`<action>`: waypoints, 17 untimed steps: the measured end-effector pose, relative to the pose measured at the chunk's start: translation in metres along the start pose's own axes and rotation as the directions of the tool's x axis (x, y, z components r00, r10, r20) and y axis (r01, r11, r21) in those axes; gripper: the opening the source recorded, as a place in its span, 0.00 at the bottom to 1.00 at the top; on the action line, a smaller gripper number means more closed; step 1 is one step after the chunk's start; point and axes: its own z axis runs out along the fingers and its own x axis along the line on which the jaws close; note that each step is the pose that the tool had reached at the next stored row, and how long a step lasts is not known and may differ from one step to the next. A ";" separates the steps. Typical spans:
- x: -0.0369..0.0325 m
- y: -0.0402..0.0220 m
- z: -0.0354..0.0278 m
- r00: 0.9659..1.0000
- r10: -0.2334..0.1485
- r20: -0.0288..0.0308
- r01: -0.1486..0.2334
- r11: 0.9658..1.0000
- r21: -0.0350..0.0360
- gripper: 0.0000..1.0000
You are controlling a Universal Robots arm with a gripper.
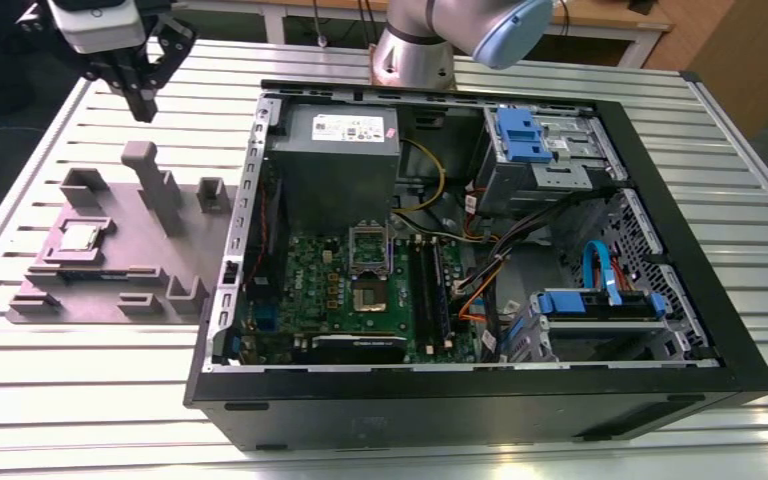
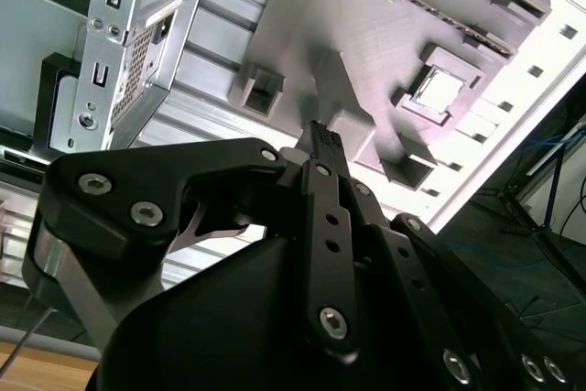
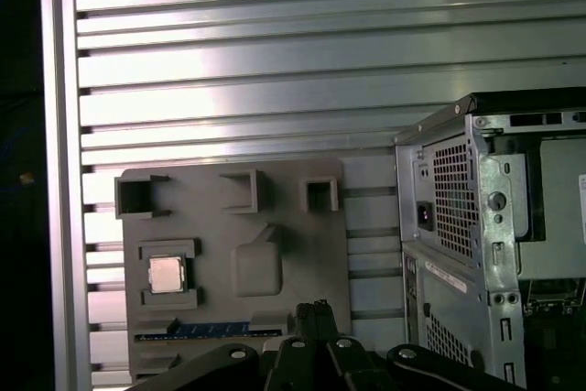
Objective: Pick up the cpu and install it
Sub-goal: 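Reach for the cpu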
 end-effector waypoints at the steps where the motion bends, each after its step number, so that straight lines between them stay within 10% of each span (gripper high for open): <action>1: 0.0003 0.0000 0.0000 1.000 0.000 0.000 0.000 1.000 0.000 0.10; 17: 0.0048 -0.0004 0.0001 1.000 0.000 0.000 0.000 1.000 0.000 0.10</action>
